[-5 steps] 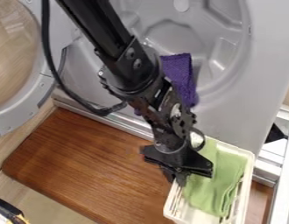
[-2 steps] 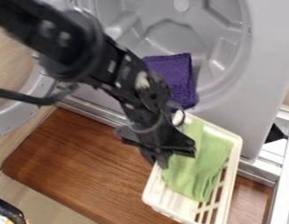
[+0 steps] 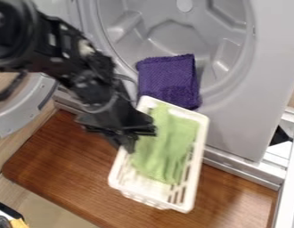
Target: Moved the white basket to the left side of the table
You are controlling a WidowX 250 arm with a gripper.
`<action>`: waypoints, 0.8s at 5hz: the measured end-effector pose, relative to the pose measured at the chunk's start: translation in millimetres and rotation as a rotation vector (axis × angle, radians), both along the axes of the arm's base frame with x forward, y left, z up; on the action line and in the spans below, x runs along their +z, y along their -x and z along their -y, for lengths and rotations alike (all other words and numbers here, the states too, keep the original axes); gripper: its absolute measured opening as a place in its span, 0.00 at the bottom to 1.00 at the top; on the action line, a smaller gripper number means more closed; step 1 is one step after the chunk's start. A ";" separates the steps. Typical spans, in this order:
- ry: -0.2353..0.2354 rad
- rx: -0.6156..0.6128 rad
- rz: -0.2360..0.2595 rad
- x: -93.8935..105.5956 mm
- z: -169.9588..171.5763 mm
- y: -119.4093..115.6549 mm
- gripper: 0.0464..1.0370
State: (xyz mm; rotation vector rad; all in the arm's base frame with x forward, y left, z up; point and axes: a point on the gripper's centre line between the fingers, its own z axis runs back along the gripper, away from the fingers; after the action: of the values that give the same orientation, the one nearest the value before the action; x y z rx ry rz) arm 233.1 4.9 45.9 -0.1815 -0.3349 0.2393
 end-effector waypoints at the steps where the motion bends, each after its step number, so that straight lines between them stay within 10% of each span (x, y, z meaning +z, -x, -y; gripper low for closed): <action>1: 0.011 0.053 -0.006 3.0 -41.0 6.5 0.04; 4: -0.021 0.069 -0.065 -40.1 -100.9 10.8 0.04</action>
State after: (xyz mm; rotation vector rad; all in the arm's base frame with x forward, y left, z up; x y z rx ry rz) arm 222.3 105.8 5.8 -0.1413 -0.2790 0.3088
